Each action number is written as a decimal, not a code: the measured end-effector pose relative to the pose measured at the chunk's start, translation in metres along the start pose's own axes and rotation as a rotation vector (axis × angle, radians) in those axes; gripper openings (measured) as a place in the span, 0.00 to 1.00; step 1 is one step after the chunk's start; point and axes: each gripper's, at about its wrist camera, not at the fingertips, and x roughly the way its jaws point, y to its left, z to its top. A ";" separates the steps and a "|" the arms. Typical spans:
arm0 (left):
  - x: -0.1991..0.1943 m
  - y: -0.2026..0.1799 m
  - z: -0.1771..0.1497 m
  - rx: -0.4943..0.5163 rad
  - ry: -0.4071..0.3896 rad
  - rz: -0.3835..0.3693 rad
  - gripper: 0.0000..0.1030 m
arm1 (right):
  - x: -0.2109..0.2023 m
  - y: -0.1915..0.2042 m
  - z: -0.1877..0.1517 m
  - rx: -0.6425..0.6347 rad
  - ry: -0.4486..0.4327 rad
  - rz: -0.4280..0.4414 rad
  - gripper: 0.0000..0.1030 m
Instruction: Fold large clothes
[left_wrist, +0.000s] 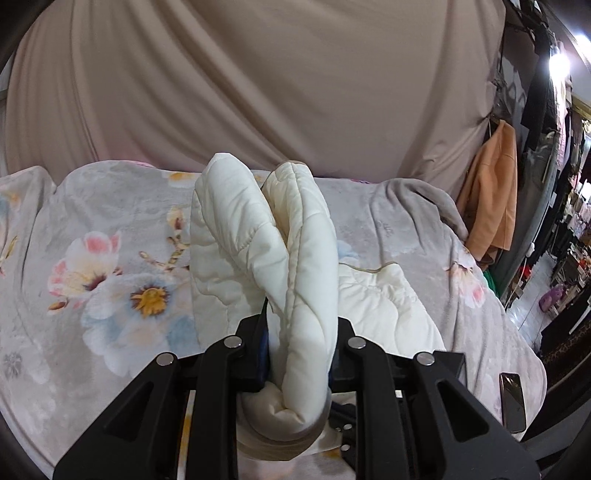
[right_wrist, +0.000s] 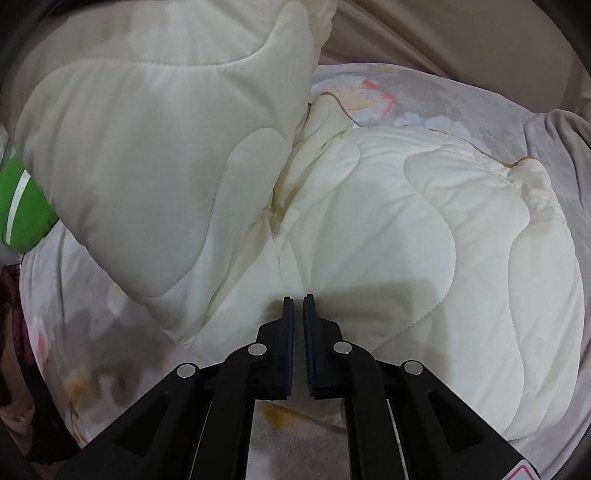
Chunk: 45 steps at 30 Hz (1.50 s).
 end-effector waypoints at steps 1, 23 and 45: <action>0.003 -0.006 0.000 0.009 0.004 -0.003 0.19 | 0.002 -0.001 -0.002 0.002 0.001 0.002 0.06; 0.151 -0.151 -0.059 0.296 0.196 0.002 0.19 | -0.088 -0.110 -0.113 0.382 -0.118 0.001 0.12; 0.016 -0.016 -0.115 0.160 0.109 0.058 0.84 | -0.148 -0.099 -0.012 0.346 -0.351 0.252 0.82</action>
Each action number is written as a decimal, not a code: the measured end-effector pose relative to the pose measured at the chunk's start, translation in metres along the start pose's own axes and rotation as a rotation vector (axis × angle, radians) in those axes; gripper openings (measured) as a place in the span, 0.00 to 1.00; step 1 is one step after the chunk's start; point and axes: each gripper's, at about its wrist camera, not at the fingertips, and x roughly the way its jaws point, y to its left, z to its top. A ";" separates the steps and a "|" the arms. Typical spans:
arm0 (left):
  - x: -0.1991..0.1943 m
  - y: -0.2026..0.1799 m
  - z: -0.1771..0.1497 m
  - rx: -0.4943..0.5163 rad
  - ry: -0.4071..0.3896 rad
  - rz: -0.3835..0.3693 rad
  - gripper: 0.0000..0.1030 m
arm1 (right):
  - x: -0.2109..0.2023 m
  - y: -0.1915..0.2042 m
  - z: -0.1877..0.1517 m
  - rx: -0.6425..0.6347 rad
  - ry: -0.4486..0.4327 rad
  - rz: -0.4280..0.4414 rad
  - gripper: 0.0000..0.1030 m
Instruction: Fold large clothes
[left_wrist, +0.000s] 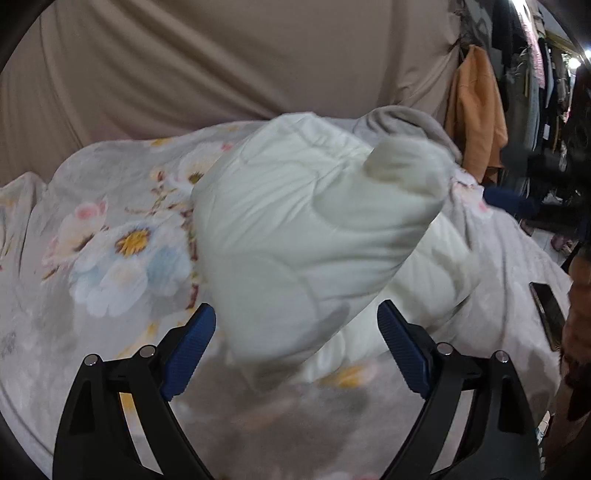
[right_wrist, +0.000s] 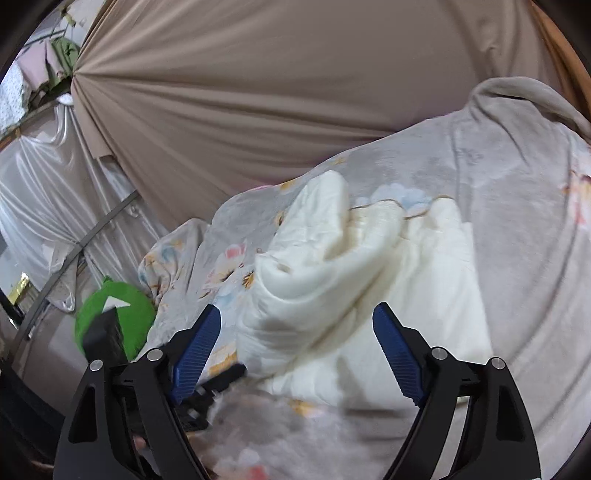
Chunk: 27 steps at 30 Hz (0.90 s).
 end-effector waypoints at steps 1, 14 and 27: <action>0.008 0.004 -0.007 -0.009 0.026 0.018 0.84 | 0.010 0.006 0.005 -0.015 0.016 -0.018 0.83; 0.042 0.010 -0.017 -0.089 0.068 -0.010 0.65 | 0.036 0.015 0.007 -0.012 -0.003 -0.015 0.16; 0.071 -0.039 -0.019 0.016 0.130 -0.080 0.39 | -0.019 -0.106 -0.093 0.223 -0.073 -0.166 0.13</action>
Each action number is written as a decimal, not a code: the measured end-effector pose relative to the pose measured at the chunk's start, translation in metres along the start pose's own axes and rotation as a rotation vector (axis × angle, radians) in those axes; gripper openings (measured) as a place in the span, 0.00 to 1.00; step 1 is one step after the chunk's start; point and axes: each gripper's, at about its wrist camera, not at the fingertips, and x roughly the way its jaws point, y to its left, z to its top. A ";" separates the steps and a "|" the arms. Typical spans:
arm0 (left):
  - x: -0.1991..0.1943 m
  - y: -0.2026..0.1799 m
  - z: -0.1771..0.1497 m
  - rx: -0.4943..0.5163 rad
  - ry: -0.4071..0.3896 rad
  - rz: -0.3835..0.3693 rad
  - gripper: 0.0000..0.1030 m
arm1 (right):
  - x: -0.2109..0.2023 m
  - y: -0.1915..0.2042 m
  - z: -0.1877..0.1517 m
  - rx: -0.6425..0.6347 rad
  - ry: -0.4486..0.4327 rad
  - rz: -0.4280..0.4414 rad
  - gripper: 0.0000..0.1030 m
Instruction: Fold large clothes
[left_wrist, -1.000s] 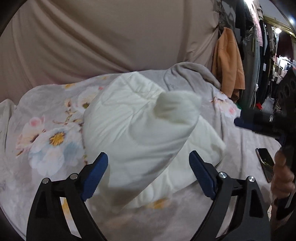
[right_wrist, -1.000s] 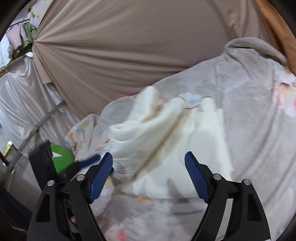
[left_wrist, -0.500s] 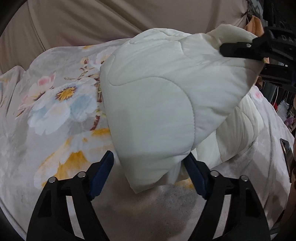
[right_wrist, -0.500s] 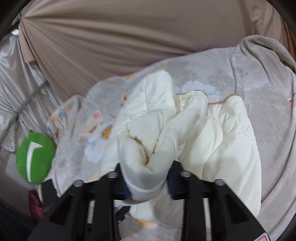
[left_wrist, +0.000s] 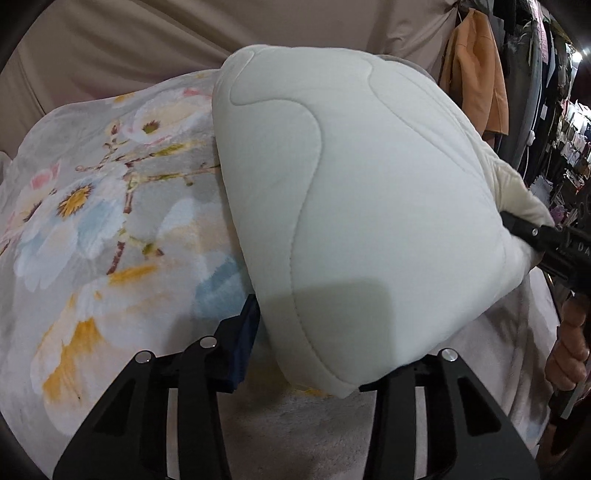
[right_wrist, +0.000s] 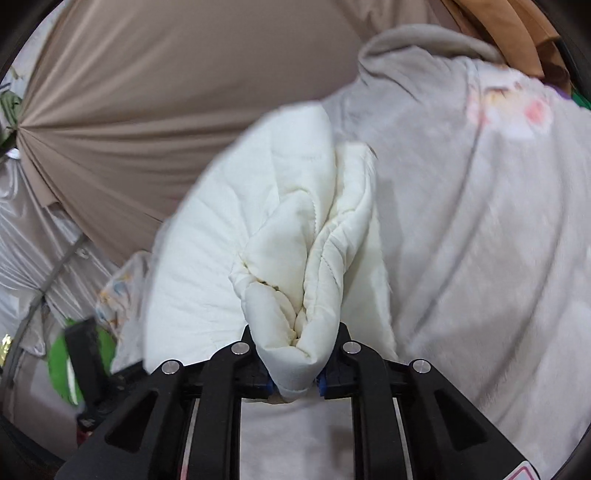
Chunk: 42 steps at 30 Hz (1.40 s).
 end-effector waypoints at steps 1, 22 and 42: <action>0.002 -0.001 -0.001 0.004 0.003 0.010 0.39 | 0.006 -0.001 -0.005 -0.011 0.009 -0.021 0.13; -0.039 -0.010 -0.009 0.023 -0.050 0.129 0.40 | -0.058 0.003 0.034 0.032 -0.131 0.012 0.51; -0.054 -0.008 0.076 0.010 -0.171 0.076 0.51 | -0.008 0.059 0.091 -0.200 -0.091 0.081 0.09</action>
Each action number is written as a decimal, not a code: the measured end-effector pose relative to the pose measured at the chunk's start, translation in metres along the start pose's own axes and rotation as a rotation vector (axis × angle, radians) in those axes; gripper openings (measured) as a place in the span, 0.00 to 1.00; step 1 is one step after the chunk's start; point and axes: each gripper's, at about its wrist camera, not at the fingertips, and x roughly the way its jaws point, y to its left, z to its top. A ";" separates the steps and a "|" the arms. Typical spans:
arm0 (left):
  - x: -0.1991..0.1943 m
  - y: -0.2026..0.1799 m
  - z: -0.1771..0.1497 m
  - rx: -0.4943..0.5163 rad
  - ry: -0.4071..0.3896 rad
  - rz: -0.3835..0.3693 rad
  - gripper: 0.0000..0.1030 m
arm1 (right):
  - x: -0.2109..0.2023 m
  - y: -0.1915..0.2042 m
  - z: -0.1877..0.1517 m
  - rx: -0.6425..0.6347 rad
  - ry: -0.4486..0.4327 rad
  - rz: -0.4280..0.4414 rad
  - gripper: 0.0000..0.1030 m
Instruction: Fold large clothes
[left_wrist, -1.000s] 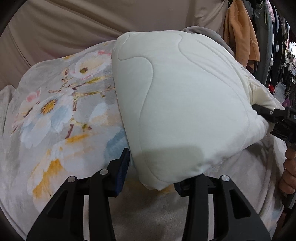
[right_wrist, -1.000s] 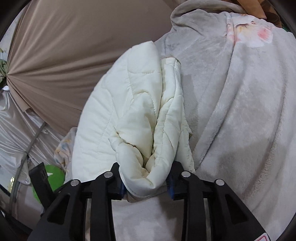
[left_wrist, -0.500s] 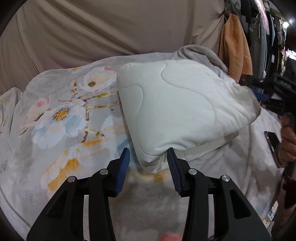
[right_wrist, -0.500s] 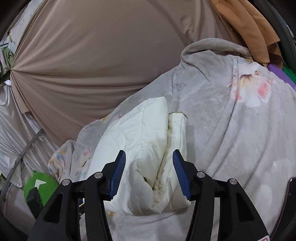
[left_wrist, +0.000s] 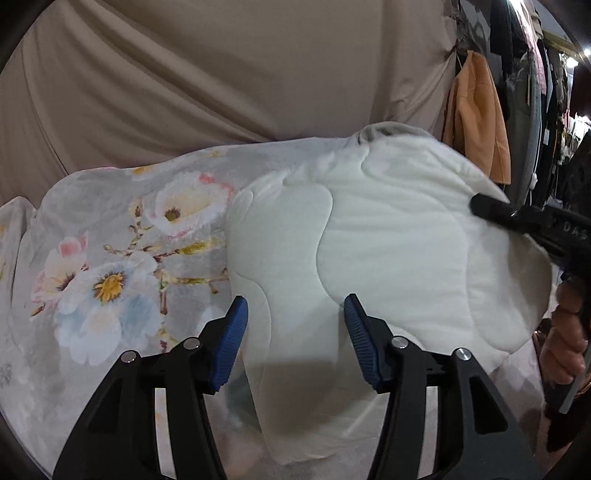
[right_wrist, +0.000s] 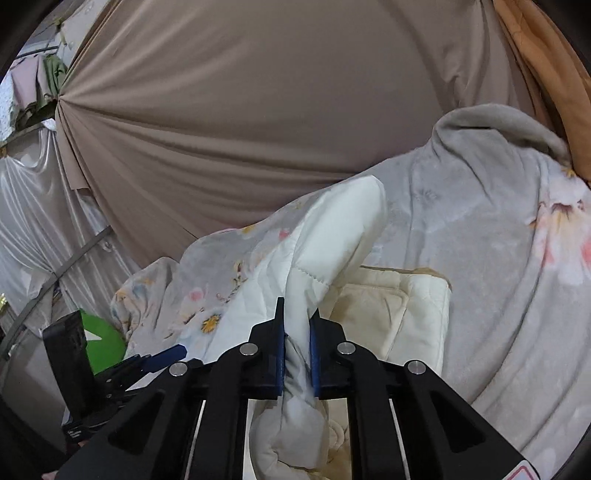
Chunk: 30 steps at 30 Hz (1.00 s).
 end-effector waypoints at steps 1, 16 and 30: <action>0.007 -0.002 -0.003 0.006 0.006 0.001 0.52 | 0.007 -0.005 -0.003 -0.001 0.021 -0.038 0.09; 0.039 -0.014 -0.017 0.037 0.009 0.075 0.60 | 0.048 -0.051 -0.026 0.099 0.136 -0.240 0.24; 0.014 -0.027 -0.037 0.066 0.052 0.047 0.60 | 0.011 0.006 -0.099 -0.116 0.274 -0.331 0.00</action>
